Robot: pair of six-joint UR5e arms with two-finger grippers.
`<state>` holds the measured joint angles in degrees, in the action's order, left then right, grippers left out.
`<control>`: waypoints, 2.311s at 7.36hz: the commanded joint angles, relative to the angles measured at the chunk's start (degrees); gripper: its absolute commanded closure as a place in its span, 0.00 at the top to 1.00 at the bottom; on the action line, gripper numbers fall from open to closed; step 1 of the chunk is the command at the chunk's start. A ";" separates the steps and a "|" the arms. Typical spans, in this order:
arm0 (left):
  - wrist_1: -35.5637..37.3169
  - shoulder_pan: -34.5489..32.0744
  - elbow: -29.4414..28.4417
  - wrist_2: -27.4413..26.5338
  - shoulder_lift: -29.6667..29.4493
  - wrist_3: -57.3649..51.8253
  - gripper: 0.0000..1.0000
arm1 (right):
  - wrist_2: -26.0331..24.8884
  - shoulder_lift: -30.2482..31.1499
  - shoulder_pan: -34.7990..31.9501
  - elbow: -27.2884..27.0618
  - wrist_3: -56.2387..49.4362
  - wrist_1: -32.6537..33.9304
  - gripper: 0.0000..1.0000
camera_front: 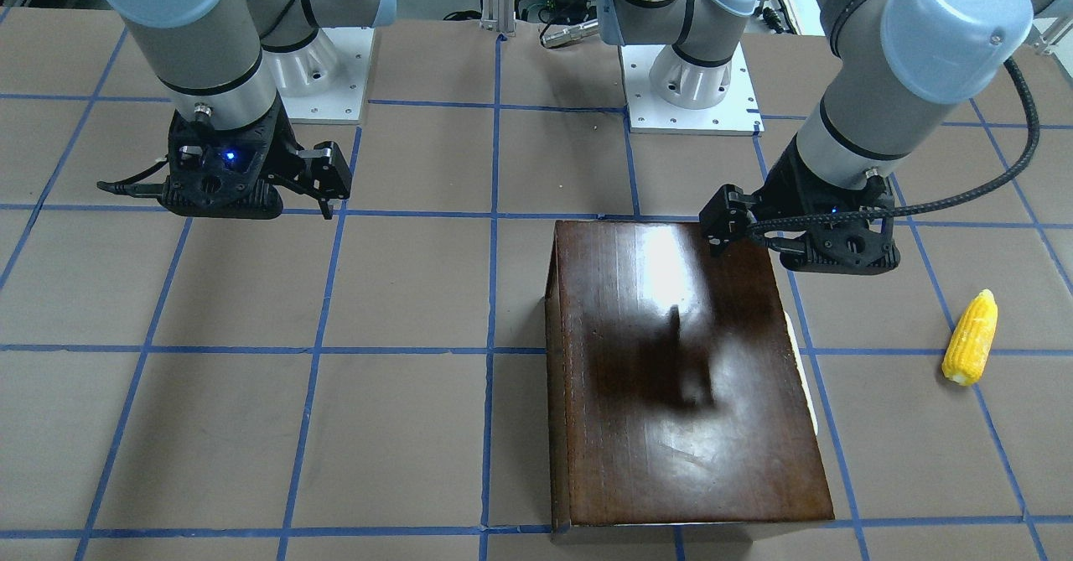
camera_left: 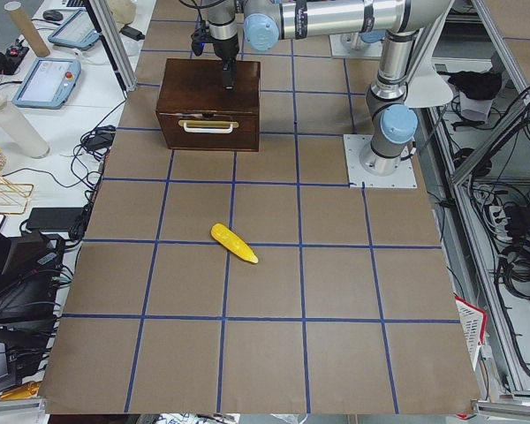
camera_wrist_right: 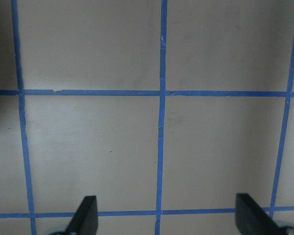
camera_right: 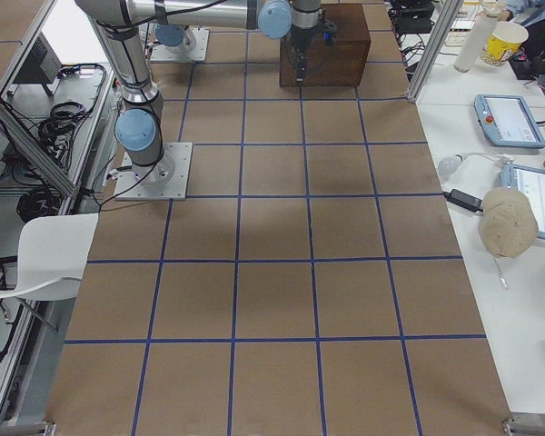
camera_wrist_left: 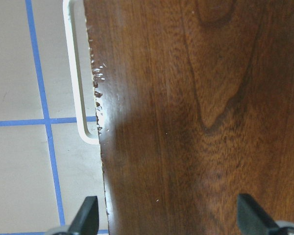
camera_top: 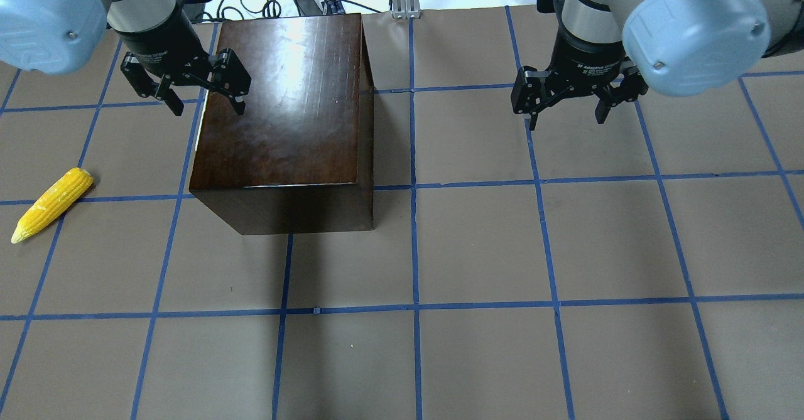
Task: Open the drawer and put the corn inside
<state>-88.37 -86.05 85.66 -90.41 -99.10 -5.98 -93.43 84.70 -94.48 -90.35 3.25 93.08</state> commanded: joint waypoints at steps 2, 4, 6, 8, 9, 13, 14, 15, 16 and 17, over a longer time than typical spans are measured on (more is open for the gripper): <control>0.04 -0.09 -0.14 0.05 0.40 0.00 1.00 | 0.00 0.03 0.00 0.00 0.00 0.08 1.00; 0.04 0.26 0.12 -0.12 1.00 -0.08 1.00 | 0.00 0.03 0.00 0.00 0.00 0.08 1.00; 0.04 0.35 -0.23 -0.21 1.71 0.00 1.00 | 0.00 0.03 0.00 0.00 0.00 0.08 1.00; 0.04 0.35 -0.14 -0.21 1.80 -0.09 1.00 | 0.00 0.03 0.00 0.00 0.00 0.00 1.00; 0.04 0.35 -0.14 -0.21 1.72 -0.09 1.00 | 0.00 -0.06 0.00 0.00 0.00 0.00 1.00; 0.12 0.53 0.12 0.05 0.93 0.00 1.00 | 0.00 -0.06 0.00 0.00 0.00 0.08 1.00; 0.12 0.70 0.30 0.05 0.40 0.00 1.00 | 0.00 0.03 0.00 0.00 0.00 0.00 1.00; 0.38 0.70 0.04 0.05 0.22 0.52 1.00 | 0.00 0.03 0.00 0.00 0.00 0.00 1.00; 0.56 1.40 -0.14 -0.47 0.74 0.01 1.00 | 0.00 0.03 0.00 0.00 0.00 0.08 1.00; 1.61 3.23 -0.05 -0.47 0.49 -0.08 1.00 | 0.00 0.03 0.00 0.00 0.00 0.08 1.00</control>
<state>-87.66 -84.48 85.63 -90.71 -98.53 -5.88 -93.43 84.72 -94.48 -90.35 3.25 93.13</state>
